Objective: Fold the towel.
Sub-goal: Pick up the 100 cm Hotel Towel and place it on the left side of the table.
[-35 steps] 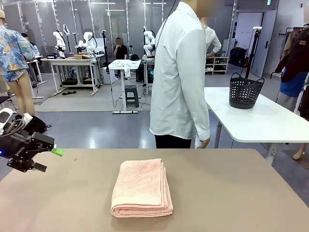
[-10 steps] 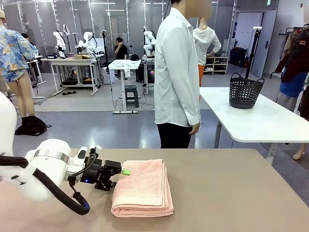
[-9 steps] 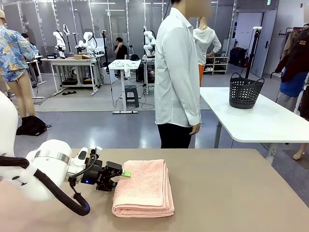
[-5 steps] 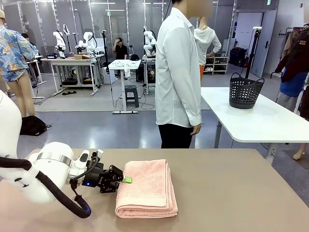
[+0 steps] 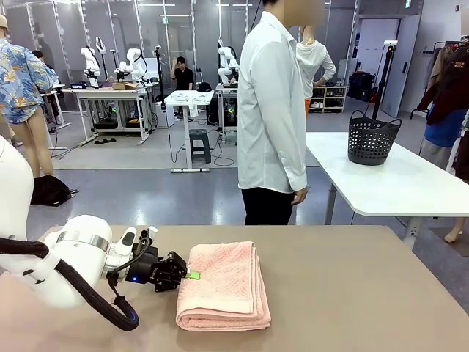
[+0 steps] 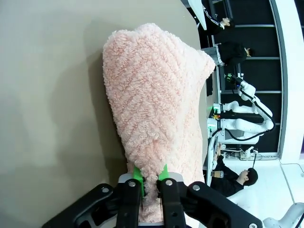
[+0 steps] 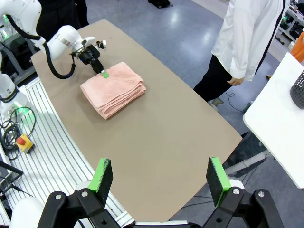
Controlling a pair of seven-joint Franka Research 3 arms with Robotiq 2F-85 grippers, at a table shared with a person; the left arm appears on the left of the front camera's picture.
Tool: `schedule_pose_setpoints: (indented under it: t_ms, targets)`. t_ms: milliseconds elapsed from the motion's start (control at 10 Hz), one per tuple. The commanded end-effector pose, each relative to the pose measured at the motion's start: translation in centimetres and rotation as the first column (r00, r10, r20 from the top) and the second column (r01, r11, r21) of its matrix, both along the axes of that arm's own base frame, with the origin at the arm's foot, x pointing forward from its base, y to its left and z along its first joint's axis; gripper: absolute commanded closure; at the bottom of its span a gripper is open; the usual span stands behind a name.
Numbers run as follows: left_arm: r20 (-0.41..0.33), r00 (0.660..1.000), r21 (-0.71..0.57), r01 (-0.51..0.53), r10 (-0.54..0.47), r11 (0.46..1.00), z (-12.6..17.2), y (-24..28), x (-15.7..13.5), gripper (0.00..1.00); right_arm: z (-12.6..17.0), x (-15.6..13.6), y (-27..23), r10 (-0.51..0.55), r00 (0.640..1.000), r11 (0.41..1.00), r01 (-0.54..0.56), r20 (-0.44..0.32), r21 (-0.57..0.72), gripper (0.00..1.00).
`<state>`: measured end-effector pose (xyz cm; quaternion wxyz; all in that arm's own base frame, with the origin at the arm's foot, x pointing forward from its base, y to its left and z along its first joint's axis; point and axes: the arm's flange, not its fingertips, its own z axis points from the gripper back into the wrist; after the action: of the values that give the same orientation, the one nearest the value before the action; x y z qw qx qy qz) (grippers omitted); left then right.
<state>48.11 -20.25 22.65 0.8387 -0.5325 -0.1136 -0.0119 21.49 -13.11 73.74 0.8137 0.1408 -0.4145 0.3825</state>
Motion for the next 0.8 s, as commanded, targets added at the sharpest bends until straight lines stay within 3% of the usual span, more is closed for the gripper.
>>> schedule_pose_setpoints:
  t_ms: [0,600,700]
  targets:
    - [0.011,1.000,-0.011,-0.003,0.004,1.000,0.41,-0.60,0.00,1.00,0.05,-0.01,-0.07,-0.001,1.000,1.000,0.001,-0.004,0.002,0.00]
    - [0.003,1.000,-0.001,0.001,-0.001,1.000,0.15,-0.05,0.01,1.00,0.05,-0.01,-0.07,-0.001,1.000,1.000,0.001,-0.004,0.002,0.00]
    - [0.003,1.000,0.000,0.002,-0.002,1.000,0.14,0.02,0.01,0.87,0.05,-0.01,-0.07,-0.001,1.000,1.000,0.001,-0.004,0.002,0.00]
